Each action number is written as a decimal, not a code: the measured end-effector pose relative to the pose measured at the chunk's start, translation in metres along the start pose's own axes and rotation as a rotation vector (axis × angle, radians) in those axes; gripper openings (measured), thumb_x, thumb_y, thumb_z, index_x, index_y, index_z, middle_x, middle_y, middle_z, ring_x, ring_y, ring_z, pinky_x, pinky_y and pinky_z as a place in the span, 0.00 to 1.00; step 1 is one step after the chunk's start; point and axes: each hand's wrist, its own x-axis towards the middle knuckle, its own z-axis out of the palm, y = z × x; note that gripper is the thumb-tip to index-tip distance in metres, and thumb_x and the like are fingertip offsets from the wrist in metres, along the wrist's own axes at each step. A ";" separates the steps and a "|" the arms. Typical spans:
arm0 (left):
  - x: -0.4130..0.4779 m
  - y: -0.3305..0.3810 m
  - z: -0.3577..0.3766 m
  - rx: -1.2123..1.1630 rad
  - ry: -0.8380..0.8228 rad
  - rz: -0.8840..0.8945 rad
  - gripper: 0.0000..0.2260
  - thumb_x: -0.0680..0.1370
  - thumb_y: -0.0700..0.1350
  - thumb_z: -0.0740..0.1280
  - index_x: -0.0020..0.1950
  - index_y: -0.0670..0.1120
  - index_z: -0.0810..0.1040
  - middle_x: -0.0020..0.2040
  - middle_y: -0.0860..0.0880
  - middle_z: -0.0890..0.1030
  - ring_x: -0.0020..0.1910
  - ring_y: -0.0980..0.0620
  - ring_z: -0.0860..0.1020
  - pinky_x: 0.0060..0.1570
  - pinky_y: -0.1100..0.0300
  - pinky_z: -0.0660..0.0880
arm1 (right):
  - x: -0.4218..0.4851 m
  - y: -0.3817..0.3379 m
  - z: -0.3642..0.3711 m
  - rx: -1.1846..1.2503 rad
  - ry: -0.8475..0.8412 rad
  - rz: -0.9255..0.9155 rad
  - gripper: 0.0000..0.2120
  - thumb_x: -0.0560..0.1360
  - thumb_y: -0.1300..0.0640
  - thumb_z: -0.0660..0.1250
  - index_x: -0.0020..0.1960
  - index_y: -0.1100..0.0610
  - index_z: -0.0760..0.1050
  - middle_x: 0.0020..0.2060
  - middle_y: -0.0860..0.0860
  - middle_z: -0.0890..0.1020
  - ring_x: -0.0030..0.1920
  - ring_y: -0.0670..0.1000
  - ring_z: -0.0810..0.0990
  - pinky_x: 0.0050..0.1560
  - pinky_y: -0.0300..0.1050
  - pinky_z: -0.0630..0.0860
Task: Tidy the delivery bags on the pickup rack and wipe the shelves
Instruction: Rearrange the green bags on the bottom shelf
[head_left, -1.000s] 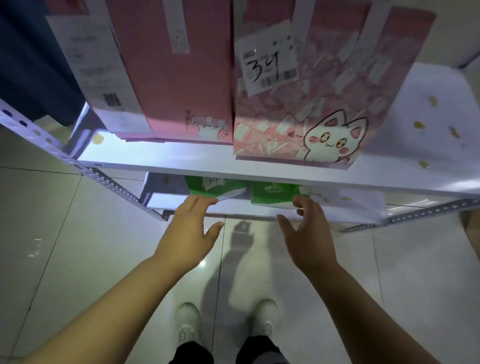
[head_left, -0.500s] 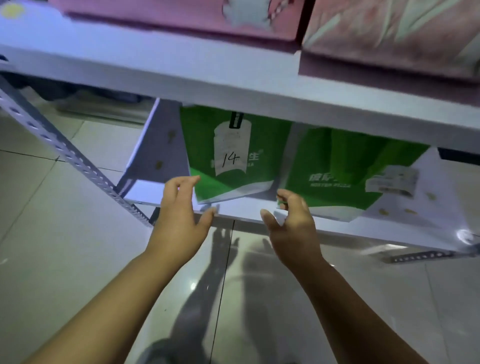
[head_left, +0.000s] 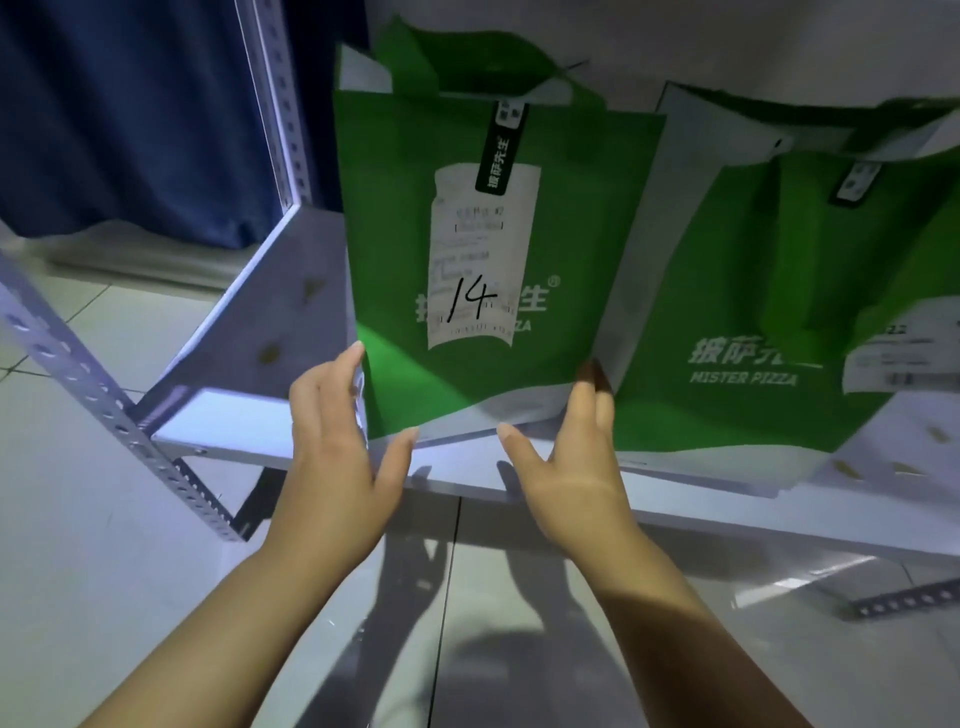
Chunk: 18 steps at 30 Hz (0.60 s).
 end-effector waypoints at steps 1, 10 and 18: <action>0.001 -0.002 0.002 0.005 -0.002 0.016 0.35 0.73 0.41 0.70 0.74 0.49 0.54 0.65 0.49 0.60 0.61 0.54 0.66 0.57 0.55 0.71 | 0.002 0.000 0.002 -0.009 0.001 0.012 0.36 0.75 0.47 0.66 0.74 0.54 0.49 0.72 0.46 0.53 0.72 0.49 0.58 0.65 0.43 0.63; 0.002 -0.016 0.004 0.042 -0.005 0.016 0.37 0.75 0.43 0.68 0.76 0.52 0.48 0.68 0.50 0.60 0.67 0.50 0.63 0.57 0.59 0.64 | 0.016 -0.009 0.012 0.018 -0.016 0.138 0.26 0.74 0.45 0.67 0.62 0.58 0.61 0.62 0.52 0.63 0.64 0.56 0.68 0.61 0.50 0.70; 0.012 -0.023 -0.010 0.019 0.017 -0.065 0.36 0.75 0.43 0.67 0.76 0.50 0.49 0.70 0.50 0.59 0.67 0.50 0.63 0.61 0.58 0.66 | -0.005 -0.008 0.022 0.084 0.053 0.012 0.36 0.76 0.48 0.65 0.75 0.56 0.50 0.72 0.47 0.56 0.71 0.50 0.59 0.67 0.43 0.61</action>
